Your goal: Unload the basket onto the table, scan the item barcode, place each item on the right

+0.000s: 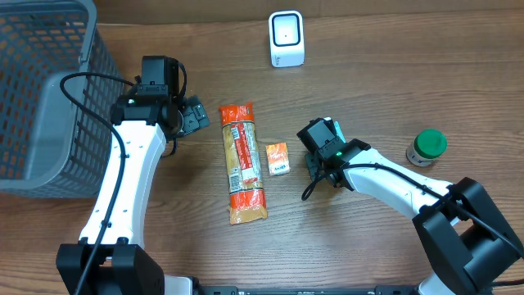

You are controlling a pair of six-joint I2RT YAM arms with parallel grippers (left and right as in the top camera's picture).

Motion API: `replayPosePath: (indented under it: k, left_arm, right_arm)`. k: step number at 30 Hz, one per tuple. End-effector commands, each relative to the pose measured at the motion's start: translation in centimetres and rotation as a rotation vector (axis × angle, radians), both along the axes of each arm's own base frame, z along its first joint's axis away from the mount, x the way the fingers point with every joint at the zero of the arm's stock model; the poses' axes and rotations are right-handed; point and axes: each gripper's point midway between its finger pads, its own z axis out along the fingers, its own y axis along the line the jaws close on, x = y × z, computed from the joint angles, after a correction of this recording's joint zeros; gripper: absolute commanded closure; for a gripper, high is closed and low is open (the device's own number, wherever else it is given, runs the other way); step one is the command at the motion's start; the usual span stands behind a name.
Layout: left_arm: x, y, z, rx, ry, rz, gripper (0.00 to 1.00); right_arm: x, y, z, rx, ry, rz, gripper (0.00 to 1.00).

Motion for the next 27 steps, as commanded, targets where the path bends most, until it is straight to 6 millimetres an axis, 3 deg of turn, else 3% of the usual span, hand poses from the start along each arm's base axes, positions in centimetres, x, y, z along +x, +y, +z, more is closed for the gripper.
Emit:
replayPosePath:
  k: [1,9,12,22,27]
  left_arm:
    - [0.1,0.2,-0.1,0.016,0.004,-0.005,0.00]
    - [0.1,0.2,-0.1,0.016,0.004,-0.005,0.00]
    - [0.1,0.2,-0.1,0.016,0.004,-0.005,0.00]
    - [0.1,0.2,-0.1,0.016,0.004,-0.005,0.00]
    - [0.1,0.2,-0.1,0.016,0.004,-0.005,0.00]
  right_arm:
    - [0.6,0.4,0.6,0.020,-0.019,-0.005,0.62]
    - [0.5,-0.6,-1.1,-0.039,-0.013,-0.015,0.67]
    - [0.3,-0.7,-1.3,-0.051,-0.009,0.009,0.60]
    - [2.4,0.9,3.7,0.009,-0.119,0.056,0.52]
    - [2.5,0.4,3.8,-0.024,-0.129,0.063,0.52]
